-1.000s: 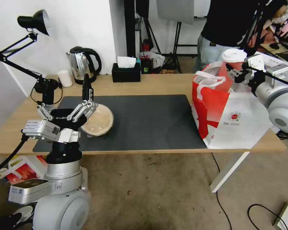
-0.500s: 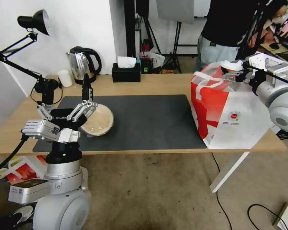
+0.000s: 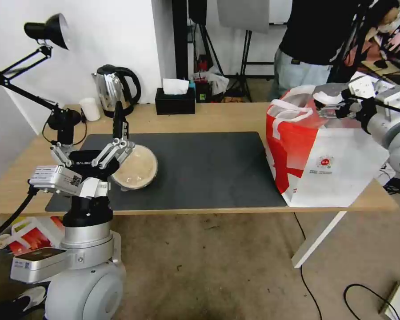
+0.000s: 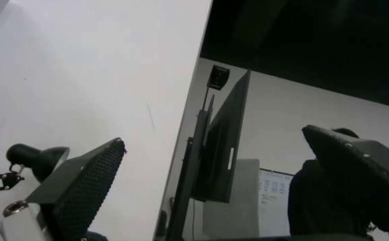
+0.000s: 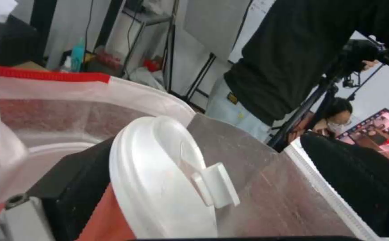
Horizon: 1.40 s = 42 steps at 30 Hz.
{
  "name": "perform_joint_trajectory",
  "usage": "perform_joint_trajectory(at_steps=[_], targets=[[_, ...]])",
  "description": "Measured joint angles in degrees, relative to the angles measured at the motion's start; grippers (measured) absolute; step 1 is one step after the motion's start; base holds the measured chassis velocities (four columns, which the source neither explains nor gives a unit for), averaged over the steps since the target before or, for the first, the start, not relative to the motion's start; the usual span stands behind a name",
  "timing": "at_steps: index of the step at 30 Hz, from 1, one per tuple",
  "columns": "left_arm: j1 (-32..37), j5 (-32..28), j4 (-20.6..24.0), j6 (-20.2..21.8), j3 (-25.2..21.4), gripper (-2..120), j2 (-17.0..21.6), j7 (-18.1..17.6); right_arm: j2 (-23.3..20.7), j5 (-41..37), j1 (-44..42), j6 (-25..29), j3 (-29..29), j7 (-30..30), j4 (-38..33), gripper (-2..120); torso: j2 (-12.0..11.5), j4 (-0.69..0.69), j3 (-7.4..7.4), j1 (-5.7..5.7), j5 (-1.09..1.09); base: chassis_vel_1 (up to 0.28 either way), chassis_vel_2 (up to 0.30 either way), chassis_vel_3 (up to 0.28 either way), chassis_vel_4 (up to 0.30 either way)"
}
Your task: Pick up the trash from the table and place it into the takeout bag.
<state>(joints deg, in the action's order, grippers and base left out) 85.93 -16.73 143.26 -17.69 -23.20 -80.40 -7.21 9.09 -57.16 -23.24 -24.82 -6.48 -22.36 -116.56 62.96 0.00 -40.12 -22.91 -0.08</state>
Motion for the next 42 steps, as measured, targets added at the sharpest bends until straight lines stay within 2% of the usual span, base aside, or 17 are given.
perform_joint_trajectory(at_steps=[9, 13, 21, 36, 42], targets=[[-0.01, -0.05, -0.02, 0.03, -0.05, 100, 0.24, -0.03, -1.18, -3.15, 0.27, -0.39, 0.55, 2.35, -0.39, 100, 0.0, 0.0, 0.0, 0.0, 0.01, 0.0, 0.0, 0.0, 0.0], [-0.09, -0.21, -0.02, 0.15, -0.1, 100, 0.56, -0.06, -4.83, -3.78, 1.96, -5.18, 0.73, 10.45, -0.68, 100, 0.0, -0.02, 0.0, 0.01, -0.01, 0.0, 0.0, 0.0, 0.0], [0.07, -0.37, -0.02, 0.19, -0.14, 100, 0.59, -0.07, -6.88, -3.76, 2.19, -11.32, 3.0, 20.1, -1.73, 100, 0.0, 0.0, 0.0, 0.01, -0.01, 0.0, 0.0, 0.0, 0.0], [0.33, -0.34, -0.02, 0.18, -0.04, 100, 0.46, -0.07, -6.4, -4.23, 2.03, -11.82, 4.23, 21.65, -0.36, 100, 0.0, -0.01, 0.0, 0.0, 0.0, 0.0, 0.0, 0.0, 0.0], [0.37, -0.23, -0.02, 0.18, -0.06, 100, 0.3, -0.07, -3.84, -7.58, 1.44, -7.88, 6.94, 16.8, -0.41, 100, 0.0, -0.01, 0.0, 0.0, 0.0, 0.0, 0.0, 0.0, 0.0]])
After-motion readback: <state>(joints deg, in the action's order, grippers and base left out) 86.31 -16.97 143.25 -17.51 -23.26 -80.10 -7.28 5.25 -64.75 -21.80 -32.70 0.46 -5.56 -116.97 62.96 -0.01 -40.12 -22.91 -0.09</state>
